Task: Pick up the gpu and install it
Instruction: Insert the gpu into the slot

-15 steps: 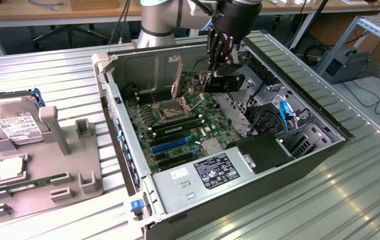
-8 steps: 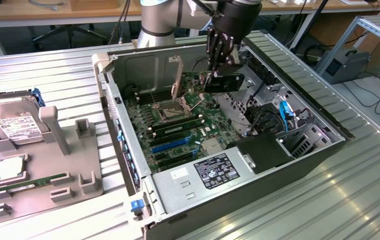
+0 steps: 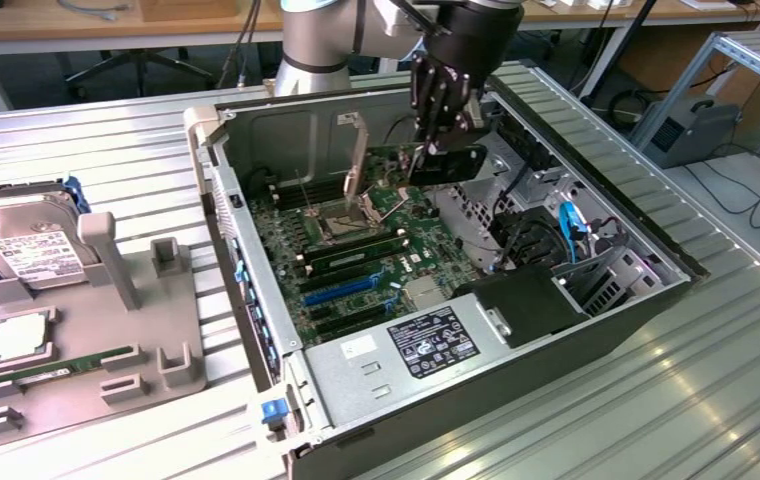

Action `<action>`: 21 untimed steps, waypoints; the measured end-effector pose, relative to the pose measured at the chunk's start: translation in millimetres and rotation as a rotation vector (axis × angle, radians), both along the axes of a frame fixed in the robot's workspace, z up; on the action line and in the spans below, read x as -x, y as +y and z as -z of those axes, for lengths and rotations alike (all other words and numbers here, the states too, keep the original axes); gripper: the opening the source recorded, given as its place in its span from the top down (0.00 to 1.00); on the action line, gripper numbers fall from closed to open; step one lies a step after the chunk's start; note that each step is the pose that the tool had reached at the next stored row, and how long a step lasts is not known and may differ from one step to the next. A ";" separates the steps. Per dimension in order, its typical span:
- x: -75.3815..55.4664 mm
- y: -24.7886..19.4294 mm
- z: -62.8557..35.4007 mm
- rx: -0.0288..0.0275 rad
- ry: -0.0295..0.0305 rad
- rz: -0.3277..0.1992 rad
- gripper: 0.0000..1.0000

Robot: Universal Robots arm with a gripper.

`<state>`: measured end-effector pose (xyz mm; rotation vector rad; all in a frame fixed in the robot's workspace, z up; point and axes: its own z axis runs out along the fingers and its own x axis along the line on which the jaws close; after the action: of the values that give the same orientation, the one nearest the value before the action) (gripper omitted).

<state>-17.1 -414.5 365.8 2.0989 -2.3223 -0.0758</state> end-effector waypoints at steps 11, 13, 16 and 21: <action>2.5 -5.6 2.7 0.0054 -0.0464 -0.078 0.73; 2.6 -6.0 2.9 0.0054 -0.0464 -0.078 0.73; 2.6 -6.6 3.2 0.0054 -0.0465 -0.078 0.73; 2.8 -7.7 3.7 0.0054 -0.0465 -0.078 0.73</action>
<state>-19.9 -422.2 362.1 2.2096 -2.2592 -0.0203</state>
